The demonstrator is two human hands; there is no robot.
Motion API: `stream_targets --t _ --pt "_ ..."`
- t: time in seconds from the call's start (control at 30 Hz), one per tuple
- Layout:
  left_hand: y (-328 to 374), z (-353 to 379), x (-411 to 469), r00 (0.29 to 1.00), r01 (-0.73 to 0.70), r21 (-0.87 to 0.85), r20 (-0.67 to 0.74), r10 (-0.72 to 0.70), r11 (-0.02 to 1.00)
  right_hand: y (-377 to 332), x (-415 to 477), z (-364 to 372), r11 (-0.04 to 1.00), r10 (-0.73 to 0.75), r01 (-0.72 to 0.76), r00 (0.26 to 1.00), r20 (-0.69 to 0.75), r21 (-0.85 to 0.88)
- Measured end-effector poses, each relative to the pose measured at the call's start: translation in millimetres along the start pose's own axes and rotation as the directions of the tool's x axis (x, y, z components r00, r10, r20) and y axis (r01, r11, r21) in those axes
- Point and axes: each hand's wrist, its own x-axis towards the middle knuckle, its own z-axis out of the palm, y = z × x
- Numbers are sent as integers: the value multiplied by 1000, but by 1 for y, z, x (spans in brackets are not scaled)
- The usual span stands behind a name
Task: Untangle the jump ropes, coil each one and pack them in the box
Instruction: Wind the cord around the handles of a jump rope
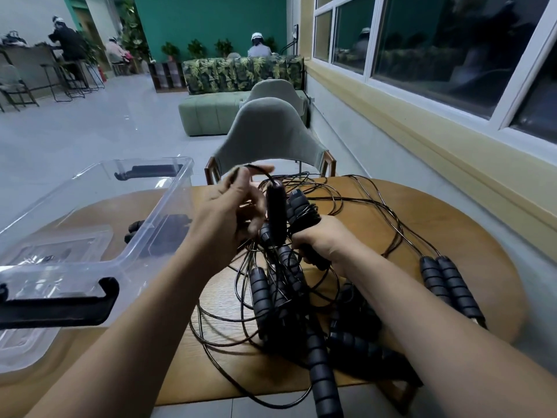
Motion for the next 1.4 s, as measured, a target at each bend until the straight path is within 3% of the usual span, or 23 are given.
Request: stream_targets --t 0.1,0.33,0.43,0.53,0.67,0.83,1.13,1.33,1.4 --pt "6 -7 2 985 -72 -123 -166 51 990 0 2 -2 999 3 -2 1000 -23 51" --pt "-5 -17 4 877 -176 133 -428 217 975 -11 5 -18 996 -22 32 992 -121 84" --pt "-6 -17 7 818 -233 -37 -548 175 972 -17 4 -26 991 -62 81 983 -171 106" --pt "-2 -15 11 806 -317 -192 -571 157 929 -18 1 -31 991 -71 93 977 -203 101" --pt "-10 -20 15 792 -208 -157 -607 73 965 -18 -1 -35 987 -78 105 977 -201 124" --pt "-18 -25 15 832 -48 -51 -554 12 998 -24 -4 -42 973 -133 168 968 -211 158" --pt "10 2 6 896 -271 -11 -368 248 962 -27 -3 -36 969 -169 200 965 -199 147" --pt "-6 3 3 960 -66 155 -259 105 986 -29 -2 -40 958 -193 237 950 -244 163" --pt "-7 0 3 966 -51 274 -232 117 960 -32 -5 -42 948 -217 264 945 -245 179"
